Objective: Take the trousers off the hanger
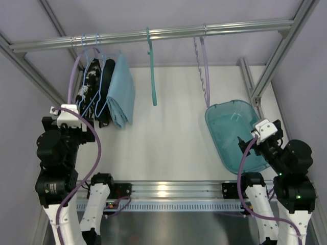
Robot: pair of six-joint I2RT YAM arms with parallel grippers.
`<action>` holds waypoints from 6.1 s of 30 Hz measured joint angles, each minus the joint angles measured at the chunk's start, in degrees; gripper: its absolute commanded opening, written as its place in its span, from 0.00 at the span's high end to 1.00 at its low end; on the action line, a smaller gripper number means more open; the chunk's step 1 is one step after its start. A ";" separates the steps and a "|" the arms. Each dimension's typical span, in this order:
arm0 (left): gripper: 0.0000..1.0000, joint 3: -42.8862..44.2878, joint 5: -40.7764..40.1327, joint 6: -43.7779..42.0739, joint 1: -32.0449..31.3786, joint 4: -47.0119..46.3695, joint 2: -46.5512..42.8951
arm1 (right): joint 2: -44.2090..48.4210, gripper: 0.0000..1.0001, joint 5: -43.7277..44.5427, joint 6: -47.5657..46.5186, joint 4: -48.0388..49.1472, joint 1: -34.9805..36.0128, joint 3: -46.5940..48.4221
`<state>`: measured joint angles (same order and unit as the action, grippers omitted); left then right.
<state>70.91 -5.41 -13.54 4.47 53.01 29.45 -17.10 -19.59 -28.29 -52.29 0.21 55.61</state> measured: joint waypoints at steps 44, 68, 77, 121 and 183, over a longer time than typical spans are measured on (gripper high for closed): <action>0.48 24.50 21.14 16.87 -1.81 -17.18 44.02 | -4.55 0.01 -0.37 2.95 4.37 0.00 -2.16; 1.00 16.87 14.67 18.47 -6.03 -31.74 47.76 | -3.54 0.01 1.16 2.93 5.07 0.00 -4.26; 1.00 12.15 15.02 21.20 -6.05 -38.86 45.40 | -3.58 0.01 1.33 2.99 6.01 0.00 -4.26; 1.00 -0.24 17.84 37.92 -5.25 -13.25 10.67 | -23.76 0.01 -10.91 11.17 24.02 29.46 -0.72; 1.00 10.43 18.67 46.71 -5.11 -5.77 14.78 | -79.45 0.35 39.15 1.36 90.36 81.26 9.38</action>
<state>81.34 13.26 33.17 -0.64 47.24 44.23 -96.55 19.55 -26.94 38.06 81.47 64.99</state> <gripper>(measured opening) 0.049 0.671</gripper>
